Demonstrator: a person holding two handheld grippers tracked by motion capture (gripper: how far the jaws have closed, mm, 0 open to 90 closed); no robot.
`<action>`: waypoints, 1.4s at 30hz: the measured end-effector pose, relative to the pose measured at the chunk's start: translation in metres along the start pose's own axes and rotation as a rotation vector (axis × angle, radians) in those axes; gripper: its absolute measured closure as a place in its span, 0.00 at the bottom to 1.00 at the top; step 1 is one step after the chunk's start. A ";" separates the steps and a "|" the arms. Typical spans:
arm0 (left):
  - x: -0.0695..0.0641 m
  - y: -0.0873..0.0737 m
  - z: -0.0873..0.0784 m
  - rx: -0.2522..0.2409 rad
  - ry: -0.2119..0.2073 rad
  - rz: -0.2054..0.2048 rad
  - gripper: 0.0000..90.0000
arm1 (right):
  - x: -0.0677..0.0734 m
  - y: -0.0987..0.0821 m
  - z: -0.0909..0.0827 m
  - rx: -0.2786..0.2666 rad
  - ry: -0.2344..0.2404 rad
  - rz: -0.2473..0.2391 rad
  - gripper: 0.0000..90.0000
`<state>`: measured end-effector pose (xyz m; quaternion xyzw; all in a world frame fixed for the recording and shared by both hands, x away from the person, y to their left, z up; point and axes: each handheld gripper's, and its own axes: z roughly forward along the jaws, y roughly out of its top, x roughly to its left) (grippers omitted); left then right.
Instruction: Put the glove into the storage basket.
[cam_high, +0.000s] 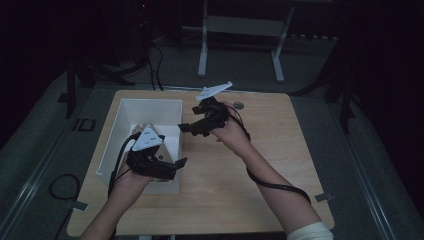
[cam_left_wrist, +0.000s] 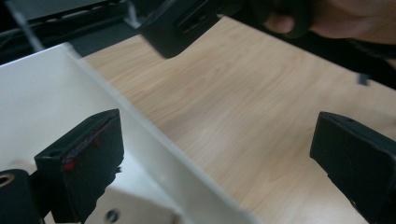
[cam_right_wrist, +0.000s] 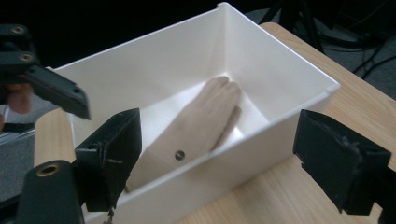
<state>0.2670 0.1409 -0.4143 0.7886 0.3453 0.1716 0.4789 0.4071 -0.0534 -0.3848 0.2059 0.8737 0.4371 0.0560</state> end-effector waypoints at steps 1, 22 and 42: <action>-0.003 0.002 0.002 -0.005 -0.018 0.008 0.04 | -0.002 -0.003 -0.004 0.000 -0.005 0.000 0.17; -0.064 0.031 0.058 0.012 -0.155 0.136 0.04 | -0.026 -0.076 -0.077 -0.015 -0.079 0.019 0.17; -0.095 0.012 0.115 0.076 -0.252 0.178 0.05 | -0.045 -0.153 -0.091 0.035 -0.101 0.020 0.15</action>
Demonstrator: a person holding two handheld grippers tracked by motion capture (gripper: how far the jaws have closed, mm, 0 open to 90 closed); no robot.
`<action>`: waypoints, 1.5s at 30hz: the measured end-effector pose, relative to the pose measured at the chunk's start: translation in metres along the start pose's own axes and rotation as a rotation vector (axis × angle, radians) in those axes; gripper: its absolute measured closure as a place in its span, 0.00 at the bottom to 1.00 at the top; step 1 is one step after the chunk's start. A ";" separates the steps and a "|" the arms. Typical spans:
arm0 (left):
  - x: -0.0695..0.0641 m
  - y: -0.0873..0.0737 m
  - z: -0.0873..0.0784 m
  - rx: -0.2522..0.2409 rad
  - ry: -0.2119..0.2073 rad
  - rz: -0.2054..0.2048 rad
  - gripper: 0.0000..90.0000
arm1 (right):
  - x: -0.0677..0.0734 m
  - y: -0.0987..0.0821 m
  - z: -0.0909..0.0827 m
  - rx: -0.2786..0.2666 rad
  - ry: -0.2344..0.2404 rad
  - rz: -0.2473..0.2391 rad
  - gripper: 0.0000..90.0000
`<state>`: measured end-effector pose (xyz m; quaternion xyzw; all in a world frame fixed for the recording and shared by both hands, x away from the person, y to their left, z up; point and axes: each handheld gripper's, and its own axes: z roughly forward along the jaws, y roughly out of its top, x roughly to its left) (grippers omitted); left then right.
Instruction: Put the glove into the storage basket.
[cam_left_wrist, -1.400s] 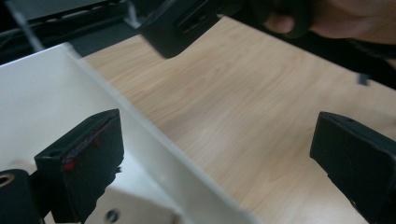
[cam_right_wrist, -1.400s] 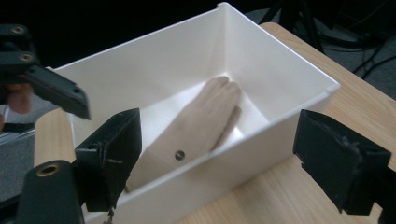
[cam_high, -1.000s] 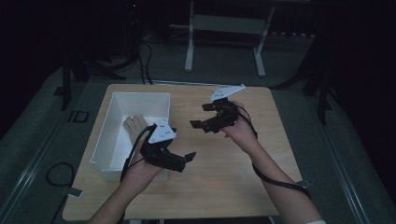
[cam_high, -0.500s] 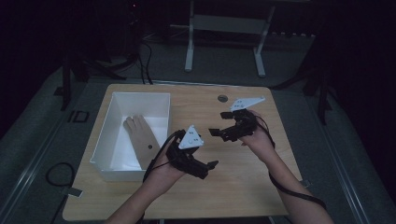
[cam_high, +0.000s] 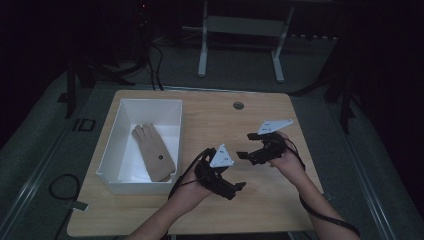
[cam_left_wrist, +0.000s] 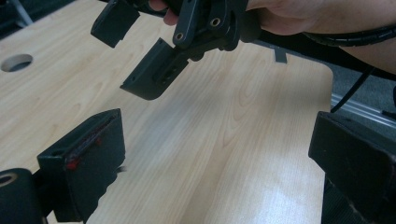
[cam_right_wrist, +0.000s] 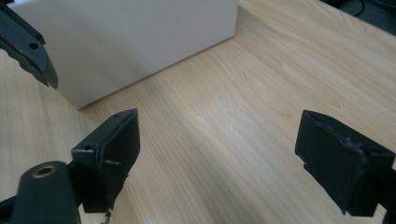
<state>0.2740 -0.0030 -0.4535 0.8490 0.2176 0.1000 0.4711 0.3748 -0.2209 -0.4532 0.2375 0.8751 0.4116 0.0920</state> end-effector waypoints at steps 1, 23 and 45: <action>0.000 -0.001 0.002 0.004 -0.004 -0.004 0.05 | -0.001 -0.004 0.000 -0.005 0.005 0.005 0.15; 0.001 -0.044 0.064 0.055 -0.101 0.011 0.05 | -0.009 -0.073 0.011 0.001 0.000 0.010 0.15; -0.014 -0.061 0.085 0.046 -0.157 0.073 0.05 | -0.010 -0.124 0.002 0.001 -0.046 0.026 0.15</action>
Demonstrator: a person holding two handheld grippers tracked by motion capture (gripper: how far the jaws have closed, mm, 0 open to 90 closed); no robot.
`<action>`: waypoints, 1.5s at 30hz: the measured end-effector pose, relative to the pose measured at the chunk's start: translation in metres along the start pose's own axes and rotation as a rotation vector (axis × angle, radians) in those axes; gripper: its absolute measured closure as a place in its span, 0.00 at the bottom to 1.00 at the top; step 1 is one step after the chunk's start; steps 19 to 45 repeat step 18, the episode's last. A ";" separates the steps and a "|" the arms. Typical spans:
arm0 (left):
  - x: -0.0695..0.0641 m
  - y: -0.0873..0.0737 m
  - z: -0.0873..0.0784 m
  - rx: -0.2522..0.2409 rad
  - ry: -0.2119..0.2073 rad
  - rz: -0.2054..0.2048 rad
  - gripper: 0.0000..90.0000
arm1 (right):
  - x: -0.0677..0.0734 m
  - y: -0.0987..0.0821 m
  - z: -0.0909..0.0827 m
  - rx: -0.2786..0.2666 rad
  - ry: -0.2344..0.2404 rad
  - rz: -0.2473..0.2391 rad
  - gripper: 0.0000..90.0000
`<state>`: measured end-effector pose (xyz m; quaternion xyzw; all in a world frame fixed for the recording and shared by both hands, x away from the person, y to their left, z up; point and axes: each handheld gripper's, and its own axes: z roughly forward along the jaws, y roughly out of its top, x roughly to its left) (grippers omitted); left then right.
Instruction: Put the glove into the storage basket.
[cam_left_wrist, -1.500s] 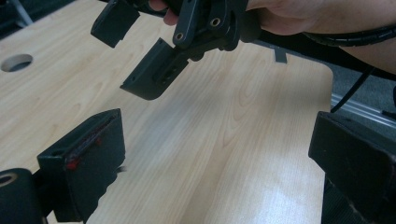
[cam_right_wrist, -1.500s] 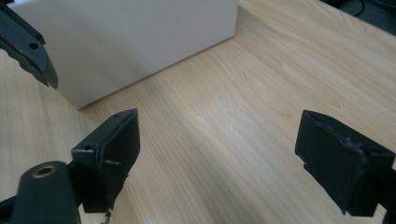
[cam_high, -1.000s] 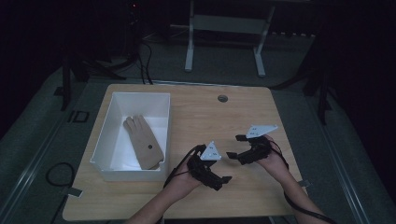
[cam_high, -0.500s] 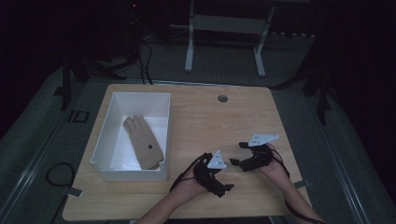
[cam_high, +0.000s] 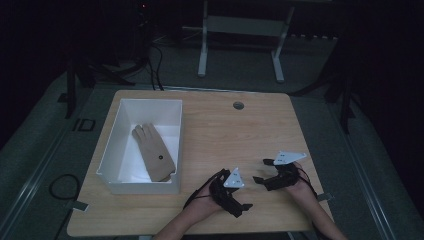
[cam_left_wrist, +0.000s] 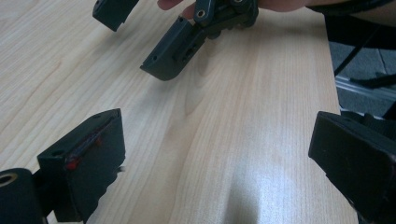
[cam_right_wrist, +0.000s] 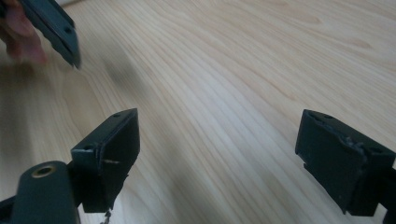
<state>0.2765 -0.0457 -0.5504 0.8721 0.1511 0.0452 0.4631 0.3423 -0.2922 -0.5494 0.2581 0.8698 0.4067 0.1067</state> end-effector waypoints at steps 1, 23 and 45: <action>0.000 -0.001 0.000 -0.002 0.002 0.007 0.05 | -0.001 -0.004 -0.002 0.007 -0.008 0.002 0.15; 0.004 -0.011 0.004 0.007 -0.005 -0.022 0.05 | -0.006 -0.018 -0.007 -0.004 -0.059 0.043 0.15; 0.004 -0.011 0.004 0.007 -0.005 -0.022 0.05 | -0.006 -0.018 -0.007 -0.004 -0.059 0.043 0.15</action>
